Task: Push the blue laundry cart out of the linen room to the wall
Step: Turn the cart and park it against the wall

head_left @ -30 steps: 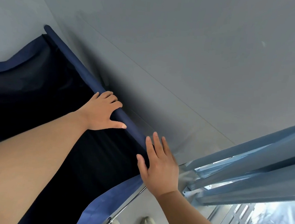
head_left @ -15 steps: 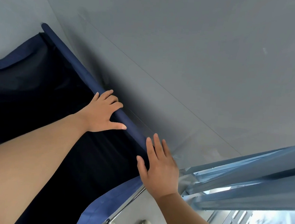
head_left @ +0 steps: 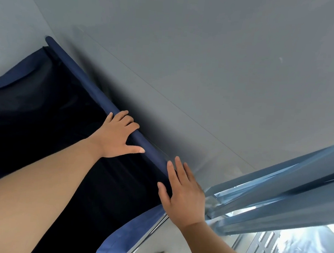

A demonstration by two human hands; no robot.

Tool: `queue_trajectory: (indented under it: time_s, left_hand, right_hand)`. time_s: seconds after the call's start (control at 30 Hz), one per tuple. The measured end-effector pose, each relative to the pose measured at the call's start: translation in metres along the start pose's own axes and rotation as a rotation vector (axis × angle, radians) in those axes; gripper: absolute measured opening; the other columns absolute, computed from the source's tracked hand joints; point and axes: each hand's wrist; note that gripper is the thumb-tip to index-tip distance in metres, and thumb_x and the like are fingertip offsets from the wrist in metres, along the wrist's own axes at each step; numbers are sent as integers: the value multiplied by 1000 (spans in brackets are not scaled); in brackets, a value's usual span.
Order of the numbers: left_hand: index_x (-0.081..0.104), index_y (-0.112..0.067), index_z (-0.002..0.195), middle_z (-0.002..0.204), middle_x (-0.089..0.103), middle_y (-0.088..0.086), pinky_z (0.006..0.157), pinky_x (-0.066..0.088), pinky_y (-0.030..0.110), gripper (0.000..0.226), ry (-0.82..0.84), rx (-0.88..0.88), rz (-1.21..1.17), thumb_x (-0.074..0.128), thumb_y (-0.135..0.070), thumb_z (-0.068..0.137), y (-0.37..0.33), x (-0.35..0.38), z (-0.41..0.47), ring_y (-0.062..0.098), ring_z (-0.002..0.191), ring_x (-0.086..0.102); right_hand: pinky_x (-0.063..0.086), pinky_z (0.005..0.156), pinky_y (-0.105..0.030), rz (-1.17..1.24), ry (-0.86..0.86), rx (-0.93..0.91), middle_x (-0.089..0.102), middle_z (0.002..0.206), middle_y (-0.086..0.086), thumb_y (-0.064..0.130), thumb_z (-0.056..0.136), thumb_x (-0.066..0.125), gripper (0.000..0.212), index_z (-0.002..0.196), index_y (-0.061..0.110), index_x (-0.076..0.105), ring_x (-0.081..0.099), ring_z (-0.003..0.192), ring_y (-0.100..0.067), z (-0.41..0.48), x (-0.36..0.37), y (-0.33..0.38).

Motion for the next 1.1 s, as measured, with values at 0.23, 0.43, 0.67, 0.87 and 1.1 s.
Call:
queue_trajectory:
  time_s: [0.23, 0.43, 0.67, 0.87, 1.1]
  left_hand:
    - [41, -21, 143, 147, 39, 2, 119, 8, 62, 116, 0, -11, -43, 13, -99, 62, -1, -1, 5, 26, 152, 7]
    - [43, -21, 143, 146, 40, 2, 118, 7, 62, 119, -25, -10, -74, 12, -101, 60, 3, -1, 15, 26, 152, 7]
    - [43, -22, 143, 147, 40, 2, 118, 6, 62, 120, -29, -23, -84, 12, -101, 58, 10, -6, 27, 26, 152, 6]
    - [45, -22, 142, 145, 41, 2, 118, 7, 63, 120, -41, -28, -94, 14, -101, 58, 15, -7, 34, 26, 152, 8]
    - [44, -22, 142, 145, 41, 2, 118, 5, 63, 121, -42, -28, -108, 13, -102, 57, 17, -7, 37, 26, 152, 7]
  right_hand:
    - [61, 74, -39, 13, 14, 5, 51, 150, -4, 53, 94, 44, 58, 143, 22, 47, 55, 133, -27, 6, 0, -4]
    - [61, 75, -38, -7, 20, 12, 52, 149, -4, 56, 93, 42, 60, 144, 24, 42, 56, 132, -28, 18, 0, -7]
    - [60, 76, -34, -35, 3, 0, 53, 148, -5, 55, 92, 42, 60, 143, 23, 44, 58, 130, -27, 33, 0, -9]
    - [60, 76, -35, -17, -26, -8, 54, 147, -6, 53, 92, 46, 60, 143, 22, 47, 59, 128, -27, 41, 1, -11]
    - [59, 75, -34, -24, -28, -11, 53, 148, -7, 54, 91, 47, 62, 143, 21, 47, 61, 125, -26, 43, 3, -12]
Point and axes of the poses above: each hand's wrist, its own z-axis towards the middle knuckle, its own x-axis out of the palm, y = z × x
